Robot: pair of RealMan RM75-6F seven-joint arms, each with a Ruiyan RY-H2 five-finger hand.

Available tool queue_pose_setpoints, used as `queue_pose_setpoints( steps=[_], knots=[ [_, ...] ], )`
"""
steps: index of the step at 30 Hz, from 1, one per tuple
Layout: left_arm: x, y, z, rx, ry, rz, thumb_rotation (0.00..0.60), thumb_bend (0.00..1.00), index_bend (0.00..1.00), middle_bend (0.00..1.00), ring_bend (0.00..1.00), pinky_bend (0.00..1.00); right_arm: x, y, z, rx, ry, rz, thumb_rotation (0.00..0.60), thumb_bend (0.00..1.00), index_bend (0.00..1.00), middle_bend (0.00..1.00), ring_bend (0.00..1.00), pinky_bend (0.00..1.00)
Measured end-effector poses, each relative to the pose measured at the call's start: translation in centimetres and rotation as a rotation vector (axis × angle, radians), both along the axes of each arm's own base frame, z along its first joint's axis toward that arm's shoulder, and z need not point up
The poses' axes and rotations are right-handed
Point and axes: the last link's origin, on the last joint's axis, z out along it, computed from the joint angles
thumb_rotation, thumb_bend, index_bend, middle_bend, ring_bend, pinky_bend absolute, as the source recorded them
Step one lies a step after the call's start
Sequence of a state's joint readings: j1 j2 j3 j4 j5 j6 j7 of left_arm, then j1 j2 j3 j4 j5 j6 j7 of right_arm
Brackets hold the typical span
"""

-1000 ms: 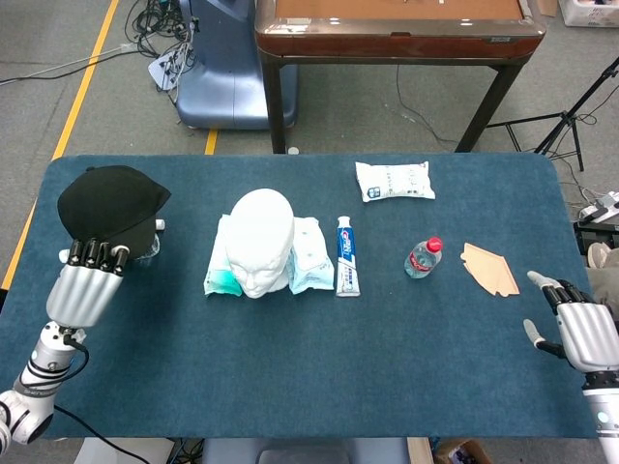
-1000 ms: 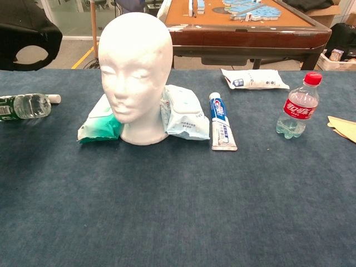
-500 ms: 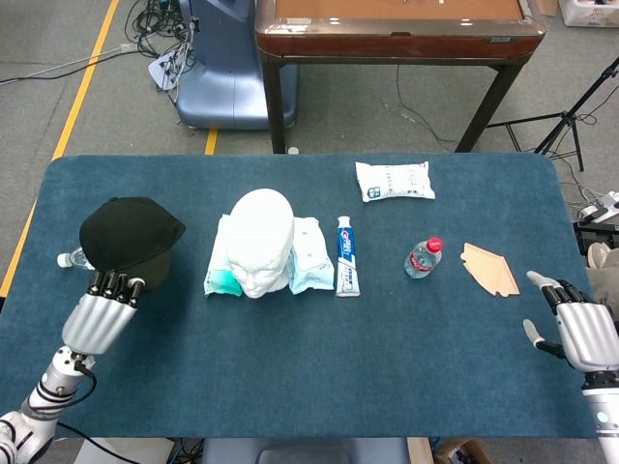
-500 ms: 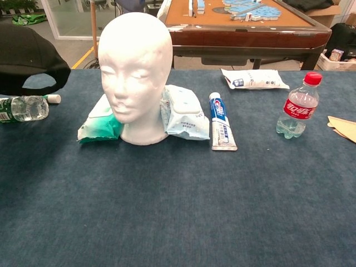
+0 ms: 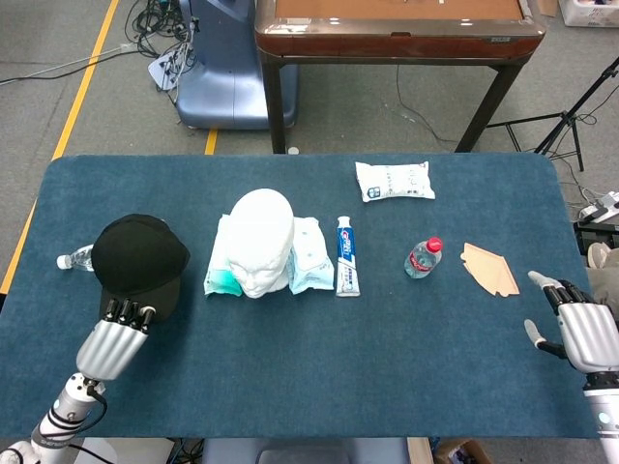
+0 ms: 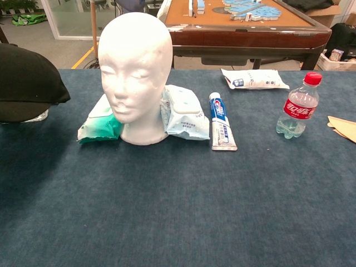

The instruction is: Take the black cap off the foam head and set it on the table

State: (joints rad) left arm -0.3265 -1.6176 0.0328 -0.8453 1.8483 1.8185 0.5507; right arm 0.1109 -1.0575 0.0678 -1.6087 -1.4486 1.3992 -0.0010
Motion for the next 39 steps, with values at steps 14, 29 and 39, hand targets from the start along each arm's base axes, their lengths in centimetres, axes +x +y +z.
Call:
queue_pose_setpoints(
  steps=[14, 29, 39],
  knots=[
    [0.5, -3.8, -0.3, -0.058, -0.005, 0.189, 0.600, 0.01, 0.00, 0.62, 0.43, 0.61, 0.0, 0.0, -0.1, 0.001, 0.004, 0.000, 0.600, 0.36, 0.17, 0.26, 0.21, 0.33],
    [-0.4, -6.0, 0.6, -0.031, 0.053, 0.349, 0.600, 0.01, 0.12, 0.61, 0.45, 0.61, 0.1, 0.0, -0.2, 0.000, 0.008, 0.000, 0.600, 0.36, 0.17, 0.26, 0.21, 0.33],
    [-0.4, -6.0, 2.0, -0.004, -0.099, 0.390, 0.600, 0.25, 0.39, 0.54, 0.42, 0.61, 0.0, 0.1, -0.2, -0.008, 0.012, -0.004, 0.600, 0.36, 0.17, 0.26, 0.21, 0.34]
  ],
)
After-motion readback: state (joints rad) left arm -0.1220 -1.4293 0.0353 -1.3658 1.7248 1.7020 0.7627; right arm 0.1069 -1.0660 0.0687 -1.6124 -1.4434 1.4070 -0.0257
